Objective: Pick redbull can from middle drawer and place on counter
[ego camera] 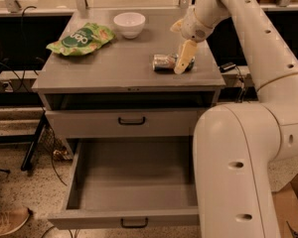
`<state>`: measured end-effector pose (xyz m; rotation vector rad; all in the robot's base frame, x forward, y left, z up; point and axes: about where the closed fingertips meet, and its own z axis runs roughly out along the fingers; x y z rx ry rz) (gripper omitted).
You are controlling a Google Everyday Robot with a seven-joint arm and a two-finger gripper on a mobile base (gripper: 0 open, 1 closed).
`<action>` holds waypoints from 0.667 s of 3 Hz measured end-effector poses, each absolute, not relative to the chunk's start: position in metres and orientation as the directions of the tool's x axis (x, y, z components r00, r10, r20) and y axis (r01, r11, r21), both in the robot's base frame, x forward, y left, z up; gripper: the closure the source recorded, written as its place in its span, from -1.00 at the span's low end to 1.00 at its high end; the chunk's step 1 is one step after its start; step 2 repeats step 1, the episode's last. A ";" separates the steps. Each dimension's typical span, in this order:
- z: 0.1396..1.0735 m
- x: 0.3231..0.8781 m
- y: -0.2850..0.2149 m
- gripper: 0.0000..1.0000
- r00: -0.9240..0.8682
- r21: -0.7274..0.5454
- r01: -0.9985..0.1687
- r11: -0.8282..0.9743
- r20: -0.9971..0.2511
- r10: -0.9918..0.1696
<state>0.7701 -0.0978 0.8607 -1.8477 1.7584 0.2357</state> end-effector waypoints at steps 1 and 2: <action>0.890 0.767 -0.125 -1.00 0.109 -0.340 -0.938 0.071 -0.484 -0.868; 0.890 0.767 -0.125 -1.00 0.109 -0.340 -0.938 0.071 -0.484 -0.868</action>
Offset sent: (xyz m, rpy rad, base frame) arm 0.0000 0.0000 0.0000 0.0000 0.0000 0.0000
